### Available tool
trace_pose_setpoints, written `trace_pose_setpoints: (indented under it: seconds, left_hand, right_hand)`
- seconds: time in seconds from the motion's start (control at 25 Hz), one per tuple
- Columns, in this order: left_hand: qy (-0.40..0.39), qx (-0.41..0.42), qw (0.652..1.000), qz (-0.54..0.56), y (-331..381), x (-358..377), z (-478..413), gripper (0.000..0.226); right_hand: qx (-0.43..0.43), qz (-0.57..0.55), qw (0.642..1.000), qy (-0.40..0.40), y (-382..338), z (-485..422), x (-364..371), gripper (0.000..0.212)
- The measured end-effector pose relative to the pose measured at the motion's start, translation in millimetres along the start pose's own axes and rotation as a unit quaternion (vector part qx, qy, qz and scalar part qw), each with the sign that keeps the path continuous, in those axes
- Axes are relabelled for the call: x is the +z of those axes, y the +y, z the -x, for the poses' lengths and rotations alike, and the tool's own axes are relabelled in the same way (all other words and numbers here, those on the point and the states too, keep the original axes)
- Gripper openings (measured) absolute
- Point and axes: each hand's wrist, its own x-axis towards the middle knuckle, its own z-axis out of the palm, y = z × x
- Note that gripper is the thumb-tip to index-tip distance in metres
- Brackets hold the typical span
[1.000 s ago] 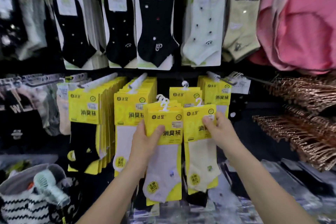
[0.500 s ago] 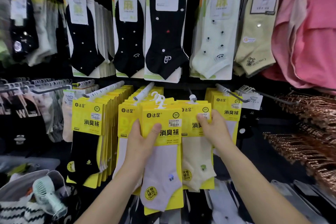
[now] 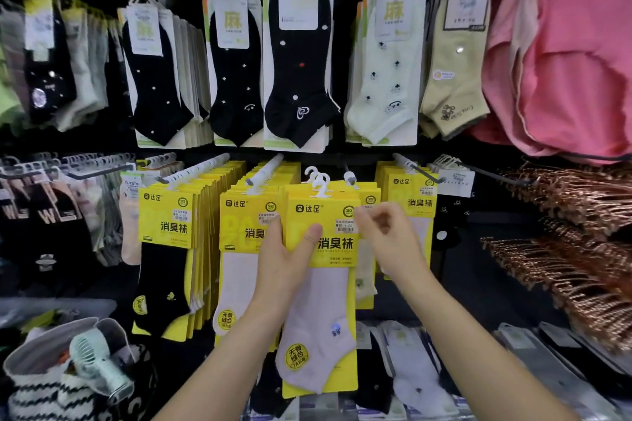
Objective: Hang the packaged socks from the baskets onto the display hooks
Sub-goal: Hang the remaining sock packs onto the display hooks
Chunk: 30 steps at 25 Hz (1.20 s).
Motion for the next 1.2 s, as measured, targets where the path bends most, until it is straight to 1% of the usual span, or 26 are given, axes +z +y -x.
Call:
trace_pose_setpoints:
  seconds: [0.04, 0.08, 0.2, 0.28, 0.4, 0.6, 0.64, 0.68, 0.72, 0.76, 0.8, 0.84, 0.92, 1.0, 1.12, 1.16, 1.2]
  left_hand:
    - [-0.005, 0.004, 1.000, 0.006, 1.9, 4.9, 3.6, 0.014]
    - [-0.008, 0.003, 1.000, 0.015, 3.8, 8.7, 6.7, 0.015]
    - [-0.019, -0.021, 0.999, 0.035, 8.8, 12.6, 10.7, 0.013]
    - [-0.029, -0.037, 0.998, 0.053, 8.8, 11.2, 11.3, 0.006]
    - [-0.021, -0.050, 0.998, 0.045, 6.3, 8.2, 12.2, 0.017]
    - [0.025, -0.060, 0.998, 0.026, 2.4, -11.1, 3.9, 0.033]
    - [0.032, -0.055, 0.998, 0.025, 2.2, -16.4, 1.9, 0.031]
    - [0.037, -0.048, 0.998, 0.025, 2.4, -21.0, 0.4, 0.025]
    - [0.038, -0.044, 0.998, 0.022, 3.4, -24.5, -0.6, 0.020]
    - [0.034, -0.043, 0.998, 0.021, 4.7, -26.8, -1.2, 0.018]
    - [0.031, -0.046, 0.998, 0.022, 6.2, -28.5, -1.8, 0.017]
    - [0.029, -0.048, 0.998, 0.024, 7.1, -29.7, -2.6, 0.016]
    - [0.028, -0.048, 0.998, 0.031, 8.5, -30.4, -4.2, 0.011]
    - [0.028, -0.039, 0.998, 0.028, 9.4, -28.6, -4.6, 0.010]
    - [0.025, -0.030, 0.999, 0.004, 11.2, -23.8, -3.1, 0.007]
    - [0.019, -0.034, 0.999, 0.005, 10.1, -22.3, -2.7, 0.010]
    - [0.013, -0.042, 0.999, 0.009, 8.8, -20.6, -2.4, 0.018]
  right_hand:
    - [0.000, 0.013, 1.000, -0.026, -3.8, 4.4, 3.4, 0.040]
    - [0.000, 0.025, 0.999, -0.028, -6.5, 7.3, 5.4, 0.037]
    - [-0.001, -0.004, 1.000, 0.010, -10.4, 10.1, -0.5, 0.020]
    - [0.001, -0.027, 1.000, 0.005, -11.3, 10.6, -6.3, 0.016]
    - [0.013, -0.020, 1.000, -0.003, -9.6, 8.9, -9.2, 0.013]
    - [0.067, -0.043, 0.995, 0.061, -0.3, -8.8, -18.0, 0.011]
    - [0.075, -0.043, 0.994, 0.068, 1.7, -14.0, -20.0, 0.009]
    - [0.080, -0.044, 0.993, 0.069, 2.5, -18.7, -20.7, 0.012]
    - [0.084, -0.041, 0.994, 0.063, 3.7, -23.1, -19.7, 0.023]
    - [0.086, -0.029, 0.994, 0.054, 4.3, -26.7, -17.1, 0.037]
    - [0.083, -0.002, 0.995, 0.052, 4.7, -29.3, -13.0, 0.046]
    - [0.074, 0.032, 0.995, 0.058, 5.5, -31.2, -8.4, 0.047]
    - [0.065, 0.080, 0.993, 0.066, 7.2, -33.5, 2.0, 0.041]
    - [0.073, 0.100, 0.991, 0.050, 8.9, -35.9, 7.8, 0.032]
    - [0.086, 0.116, 0.989, 0.035, 10.5, -38.1, 4.5, 0.029]
    - [0.080, 0.129, 0.987, 0.049, 9.4, -36.2, 2.1, 0.029]
    - [0.068, 0.133, 0.986, 0.072, 7.2, -32.4, -0.1, 0.031]
